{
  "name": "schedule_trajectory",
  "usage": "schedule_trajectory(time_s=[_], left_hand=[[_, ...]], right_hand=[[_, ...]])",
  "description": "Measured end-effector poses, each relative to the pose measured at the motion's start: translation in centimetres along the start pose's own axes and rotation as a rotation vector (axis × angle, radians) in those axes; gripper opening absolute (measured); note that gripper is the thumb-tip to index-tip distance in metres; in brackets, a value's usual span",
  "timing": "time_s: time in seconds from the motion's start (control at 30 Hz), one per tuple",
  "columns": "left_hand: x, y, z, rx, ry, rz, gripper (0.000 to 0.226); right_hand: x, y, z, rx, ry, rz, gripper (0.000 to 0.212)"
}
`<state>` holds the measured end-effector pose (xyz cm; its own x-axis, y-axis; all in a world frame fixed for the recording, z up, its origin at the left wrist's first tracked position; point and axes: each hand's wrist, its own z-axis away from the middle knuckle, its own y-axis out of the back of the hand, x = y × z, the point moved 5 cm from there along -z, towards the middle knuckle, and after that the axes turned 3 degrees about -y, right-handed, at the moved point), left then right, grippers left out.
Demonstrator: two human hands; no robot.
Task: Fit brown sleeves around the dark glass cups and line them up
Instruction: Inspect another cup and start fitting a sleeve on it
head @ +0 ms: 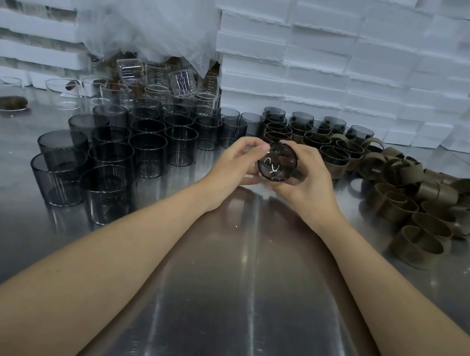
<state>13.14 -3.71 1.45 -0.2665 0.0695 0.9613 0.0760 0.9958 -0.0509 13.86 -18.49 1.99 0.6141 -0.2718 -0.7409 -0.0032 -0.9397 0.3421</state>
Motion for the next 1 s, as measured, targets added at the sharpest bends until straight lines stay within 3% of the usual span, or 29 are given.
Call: schedule_trajectory(time_s=[0.53, 0.8, 1.0], left_hand=[[-1.0, 0.1, -0.2, 0.064, 0.052, -0.155, 0.059], [-1.0, -0.3, -0.2, 0.022, -0.042, -0.196, 0.060], [-0.8, -0.6, -0.1, 0.000, -0.097, -0.219, 0.066]], right_hand=[[-1.8, -0.8, 0.3, -0.100, 0.066, 0.254, 0.065], [-0.9, -0.9, 0.1, -0.079, -0.064, 0.132, 0.074], [-0.2, -0.4, -0.2, -0.036, -0.140, -0.059, 0.068]])
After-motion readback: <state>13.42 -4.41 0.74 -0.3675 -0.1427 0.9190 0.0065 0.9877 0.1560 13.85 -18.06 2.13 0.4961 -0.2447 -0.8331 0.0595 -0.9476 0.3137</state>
